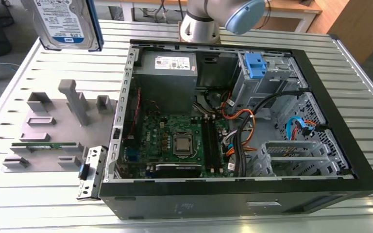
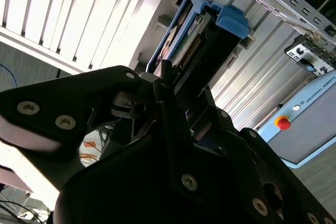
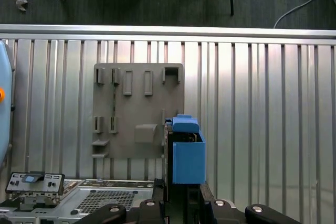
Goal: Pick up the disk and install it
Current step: 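Pick up the disk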
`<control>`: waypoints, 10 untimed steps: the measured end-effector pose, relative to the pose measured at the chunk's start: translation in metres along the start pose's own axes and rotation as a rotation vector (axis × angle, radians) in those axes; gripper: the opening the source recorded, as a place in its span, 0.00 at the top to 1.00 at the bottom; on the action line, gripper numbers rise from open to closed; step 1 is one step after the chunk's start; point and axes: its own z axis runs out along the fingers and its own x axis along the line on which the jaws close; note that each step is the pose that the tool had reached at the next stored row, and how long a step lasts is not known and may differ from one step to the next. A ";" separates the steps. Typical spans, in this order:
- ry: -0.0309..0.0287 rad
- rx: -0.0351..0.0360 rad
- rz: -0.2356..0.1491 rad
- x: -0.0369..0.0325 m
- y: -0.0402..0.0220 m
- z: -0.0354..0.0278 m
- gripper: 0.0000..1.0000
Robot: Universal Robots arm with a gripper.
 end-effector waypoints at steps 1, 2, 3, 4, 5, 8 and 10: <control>0.0000 0.0000 0.000 0.0000 -0.0018 -0.0001 0.65; 0.0000 0.0000 0.000 0.0000 -0.0035 -0.0001 0.65; -0.0001 0.0001 0.000 0.0000 -0.0052 -0.0001 0.65; 0.0000 0.0000 0.000 0.0000 -0.0069 -0.0002 0.65; 0.0000 0.0001 0.000 0.0000 -0.0086 -0.0003 0.65; 0.0000 0.0000 0.000 0.0000 -0.0140 -0.0005 0.65; 0.0000 0.0000 0.000 0.0000 -0.0174 -0.0006 0.65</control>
